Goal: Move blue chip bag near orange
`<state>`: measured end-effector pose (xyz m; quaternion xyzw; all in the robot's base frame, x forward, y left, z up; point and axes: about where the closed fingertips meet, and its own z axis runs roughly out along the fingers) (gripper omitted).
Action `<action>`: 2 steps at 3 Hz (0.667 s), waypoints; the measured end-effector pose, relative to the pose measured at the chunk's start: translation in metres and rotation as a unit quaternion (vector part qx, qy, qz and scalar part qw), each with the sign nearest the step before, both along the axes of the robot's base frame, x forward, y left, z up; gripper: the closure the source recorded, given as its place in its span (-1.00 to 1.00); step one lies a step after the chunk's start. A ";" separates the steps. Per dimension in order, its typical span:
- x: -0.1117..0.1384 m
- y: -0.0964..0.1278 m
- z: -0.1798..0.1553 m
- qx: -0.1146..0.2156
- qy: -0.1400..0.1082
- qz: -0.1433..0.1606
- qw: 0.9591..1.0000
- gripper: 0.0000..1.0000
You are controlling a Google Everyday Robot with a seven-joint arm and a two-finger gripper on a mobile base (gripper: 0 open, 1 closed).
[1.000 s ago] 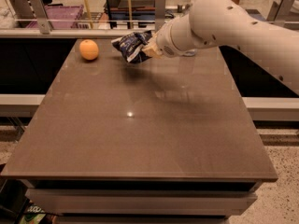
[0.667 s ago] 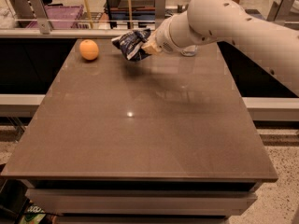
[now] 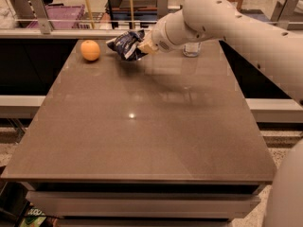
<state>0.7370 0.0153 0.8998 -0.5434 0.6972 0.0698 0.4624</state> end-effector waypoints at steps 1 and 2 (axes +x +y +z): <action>0.000 0.001 -0.001 0.000 0.000 0.001 1.000 0.66; 0.000 0.003 -0.002 0.000 0.001 0.003 1.000 0.21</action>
Offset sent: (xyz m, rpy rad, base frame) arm -0.0001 0.0010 -0.0006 -0.0001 0.0008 0.0016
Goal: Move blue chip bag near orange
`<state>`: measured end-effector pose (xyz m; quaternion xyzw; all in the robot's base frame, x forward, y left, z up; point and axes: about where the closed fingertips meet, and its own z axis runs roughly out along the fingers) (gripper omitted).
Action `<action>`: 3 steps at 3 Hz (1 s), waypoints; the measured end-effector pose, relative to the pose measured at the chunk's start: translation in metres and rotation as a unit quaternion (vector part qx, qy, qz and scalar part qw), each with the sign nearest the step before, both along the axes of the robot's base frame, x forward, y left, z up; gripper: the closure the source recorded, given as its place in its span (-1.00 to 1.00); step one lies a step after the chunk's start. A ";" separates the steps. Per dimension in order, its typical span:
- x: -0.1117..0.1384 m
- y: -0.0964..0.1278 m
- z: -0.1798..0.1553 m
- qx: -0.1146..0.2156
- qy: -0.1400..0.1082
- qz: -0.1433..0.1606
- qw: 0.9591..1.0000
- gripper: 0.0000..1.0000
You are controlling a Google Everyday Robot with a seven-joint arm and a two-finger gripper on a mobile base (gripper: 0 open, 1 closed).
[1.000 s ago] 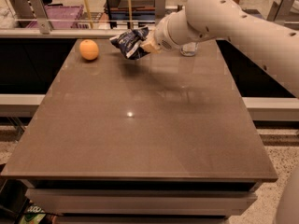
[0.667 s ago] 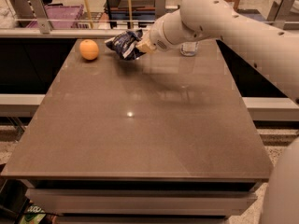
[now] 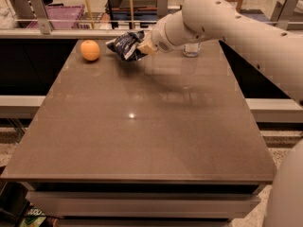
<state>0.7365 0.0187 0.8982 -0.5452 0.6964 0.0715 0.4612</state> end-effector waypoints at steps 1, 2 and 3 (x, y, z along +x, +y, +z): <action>0.000 0.002 -0.001 0.000 0.001 0.001 1.000 -0.27; -0.001 0.005 -0.002 0.000 0.002 0.004 1.000 -0.89; -0.001 0.006 -0.003 0.000 0.002 0.004 1.000 -1.00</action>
Offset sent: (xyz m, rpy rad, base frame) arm -0.0003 0.0017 -0.0008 -0.0001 0.0012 0.0025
